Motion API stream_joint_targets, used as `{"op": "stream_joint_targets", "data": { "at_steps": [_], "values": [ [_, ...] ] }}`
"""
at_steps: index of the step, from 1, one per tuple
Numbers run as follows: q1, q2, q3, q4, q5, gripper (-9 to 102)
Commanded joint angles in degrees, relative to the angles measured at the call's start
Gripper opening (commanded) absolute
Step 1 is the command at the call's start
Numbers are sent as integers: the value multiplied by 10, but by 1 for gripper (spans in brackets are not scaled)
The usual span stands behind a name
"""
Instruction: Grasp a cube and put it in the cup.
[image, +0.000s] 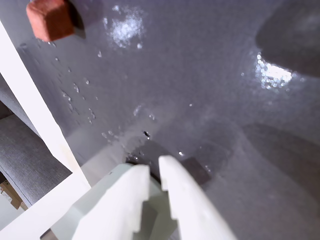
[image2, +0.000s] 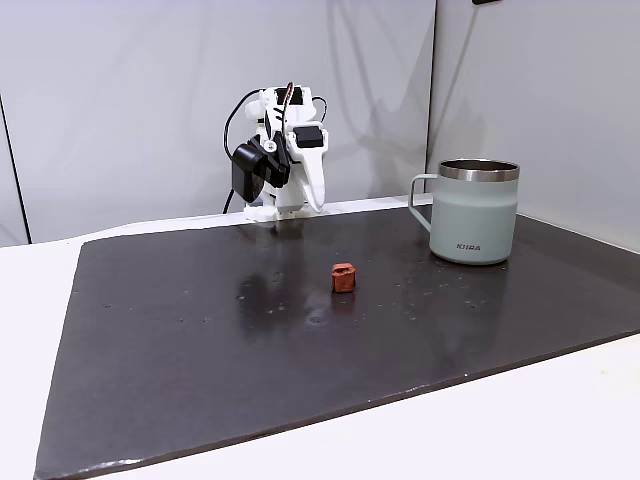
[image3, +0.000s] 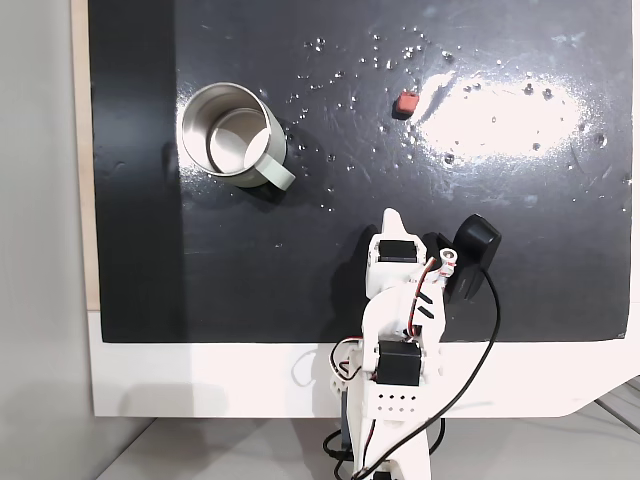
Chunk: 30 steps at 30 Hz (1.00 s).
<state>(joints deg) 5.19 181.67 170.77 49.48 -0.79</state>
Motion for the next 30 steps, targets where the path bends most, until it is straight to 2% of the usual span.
{"op": "stream_joint_targets", "data": {
  "at_steps": [1, 21, 30],
  "values": [
    [-13, 4, -4, -20, -1, 0],
    [-41, 4, -6, -19, -34, 0],
    [-59, -47, -165, 33, -45, 0]
  ]
}}
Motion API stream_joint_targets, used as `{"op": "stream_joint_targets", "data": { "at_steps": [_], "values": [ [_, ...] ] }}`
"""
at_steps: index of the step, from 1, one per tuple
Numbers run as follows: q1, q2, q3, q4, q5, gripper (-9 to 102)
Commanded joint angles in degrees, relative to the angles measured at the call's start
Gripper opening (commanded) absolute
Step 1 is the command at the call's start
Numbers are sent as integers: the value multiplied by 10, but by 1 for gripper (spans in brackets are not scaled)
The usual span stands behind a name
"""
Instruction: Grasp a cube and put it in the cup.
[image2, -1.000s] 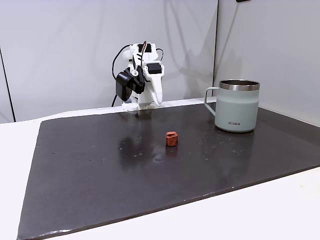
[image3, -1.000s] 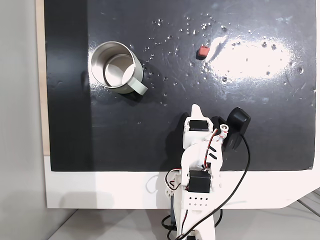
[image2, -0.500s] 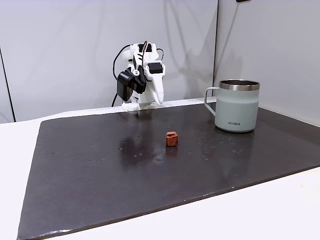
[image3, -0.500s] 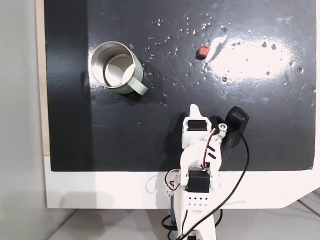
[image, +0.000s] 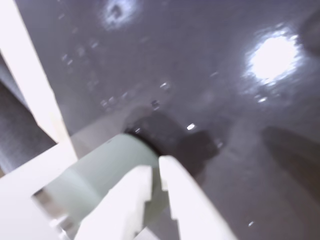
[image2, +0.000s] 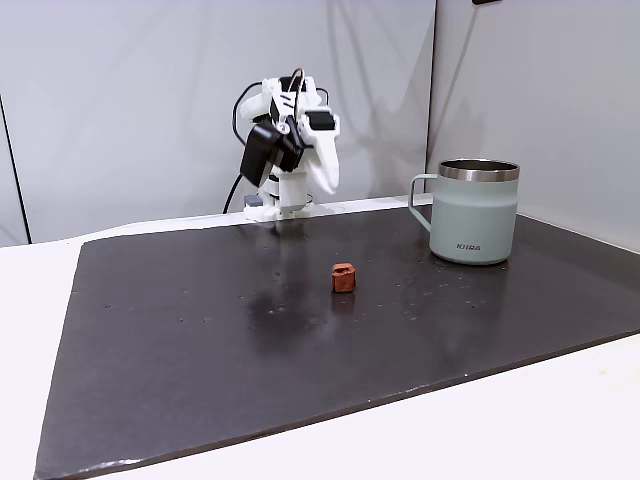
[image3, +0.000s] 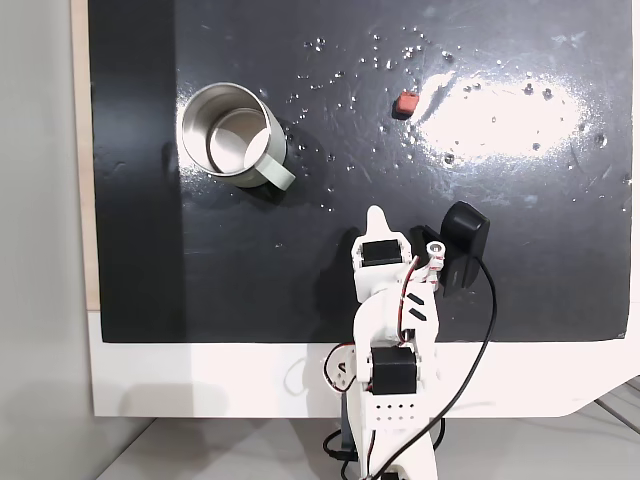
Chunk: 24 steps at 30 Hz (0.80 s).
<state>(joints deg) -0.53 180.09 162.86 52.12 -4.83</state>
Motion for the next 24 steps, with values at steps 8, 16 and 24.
{"op": "stream_joint_targets", "data": {
  "at_steps": [8, 16, 24],
  "values": [
    [19, -221, -283, 31, 15, 0],
    [47, -392, -466, 81, 32, 0],
    [70, -567, -616, 120, 37, 0]
  ]
}}
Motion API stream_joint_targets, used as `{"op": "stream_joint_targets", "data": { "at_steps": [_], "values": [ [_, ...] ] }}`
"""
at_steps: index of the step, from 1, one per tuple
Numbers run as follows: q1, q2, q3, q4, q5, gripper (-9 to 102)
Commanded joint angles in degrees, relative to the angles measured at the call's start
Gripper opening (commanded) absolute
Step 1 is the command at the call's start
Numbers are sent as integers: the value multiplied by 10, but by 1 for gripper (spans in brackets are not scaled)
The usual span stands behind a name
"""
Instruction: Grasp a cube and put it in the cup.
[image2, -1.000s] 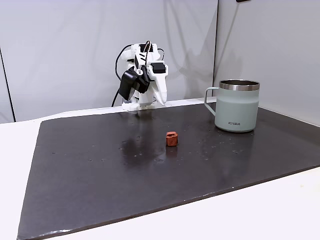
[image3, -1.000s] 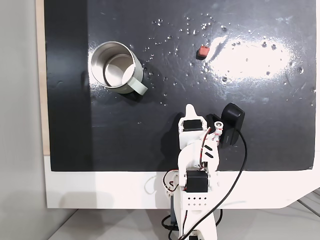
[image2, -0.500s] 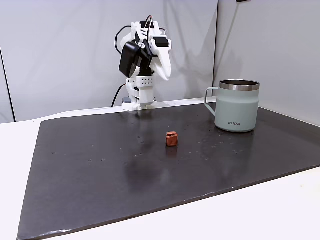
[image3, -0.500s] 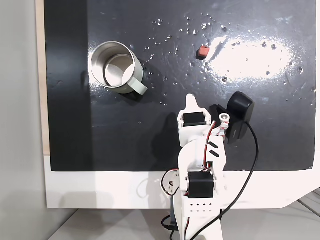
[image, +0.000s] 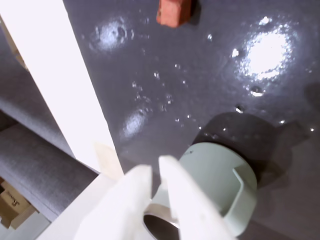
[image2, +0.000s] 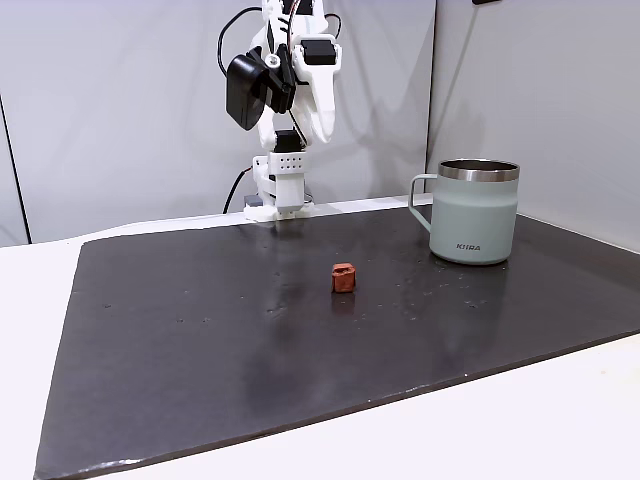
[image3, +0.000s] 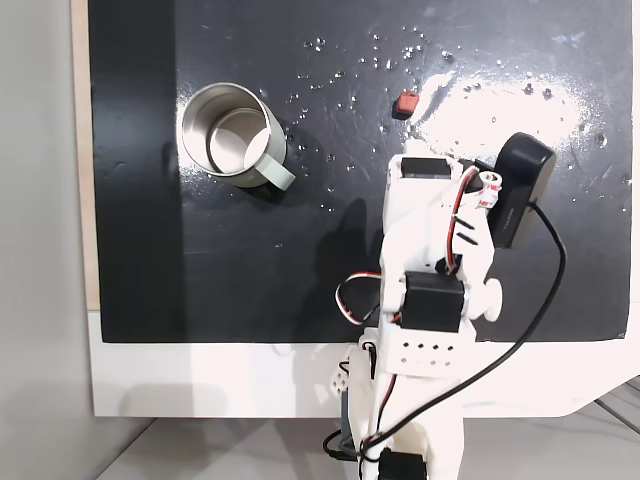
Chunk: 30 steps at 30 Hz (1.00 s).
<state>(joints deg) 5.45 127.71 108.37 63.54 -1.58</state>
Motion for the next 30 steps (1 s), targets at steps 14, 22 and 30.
{"op": "stream_joint_targets", "data": {
  "at_steps": [14, 22, 30],
  "values": [
    [30, -321, -329, 72, 33, 0],
    [21, -468, -504, 158, 40, 0],
    [17, -569, -649, 247, 37, 0]
  ]
}}
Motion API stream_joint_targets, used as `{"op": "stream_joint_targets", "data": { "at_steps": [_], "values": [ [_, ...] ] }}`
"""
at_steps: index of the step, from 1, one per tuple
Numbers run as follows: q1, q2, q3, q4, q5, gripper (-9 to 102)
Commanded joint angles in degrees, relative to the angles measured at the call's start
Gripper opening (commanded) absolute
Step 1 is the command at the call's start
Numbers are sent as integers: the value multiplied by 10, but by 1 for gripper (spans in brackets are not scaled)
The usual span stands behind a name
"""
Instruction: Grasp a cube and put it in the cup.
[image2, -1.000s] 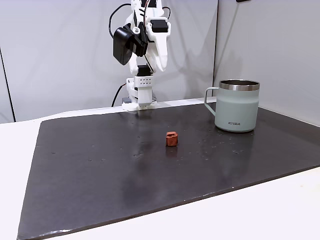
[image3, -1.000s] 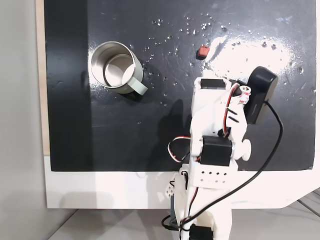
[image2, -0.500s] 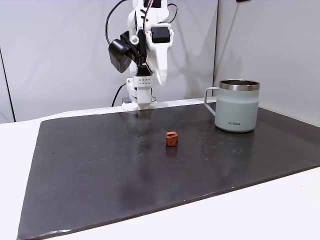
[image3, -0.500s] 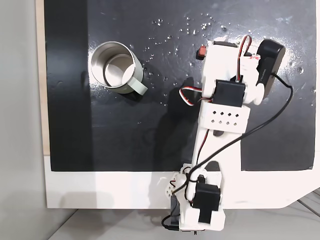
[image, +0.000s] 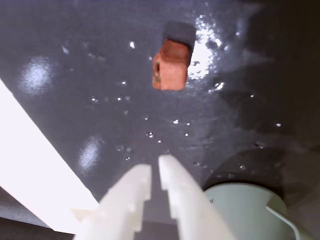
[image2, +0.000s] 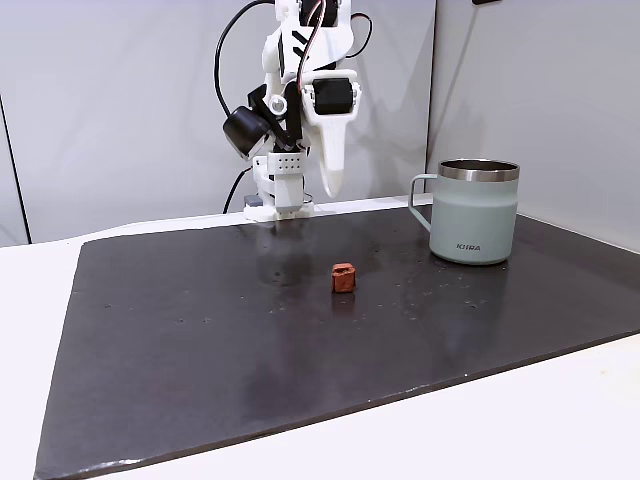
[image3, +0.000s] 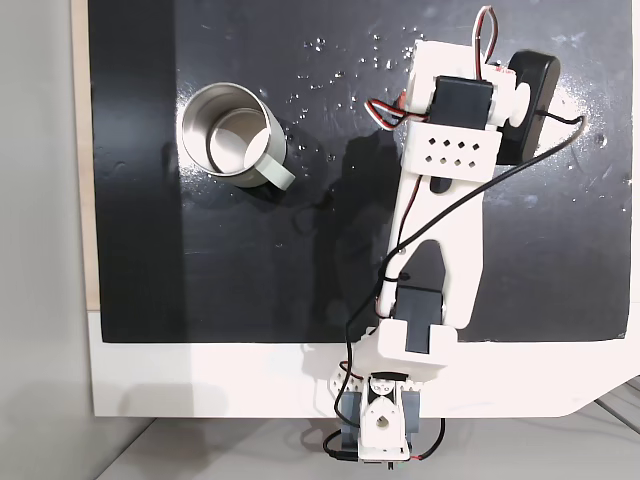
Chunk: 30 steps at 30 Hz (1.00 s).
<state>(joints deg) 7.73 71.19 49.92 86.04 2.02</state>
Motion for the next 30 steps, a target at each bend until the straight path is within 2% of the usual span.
{"op": "stream_joint_targets", "data": {
  "at_steps": [1, 6, 9, 17, 30],
  "values": [
    [-6, -11, -75, 30, 0, 0],
    [-9, -29, -98, 56, -11, 0],
    [-7, -29, -100, 66, -18, 4],
    [0, -29, -108, 96, -1, 32],
    [11, -28, -67, 100, -5, 33]
  ]
}}
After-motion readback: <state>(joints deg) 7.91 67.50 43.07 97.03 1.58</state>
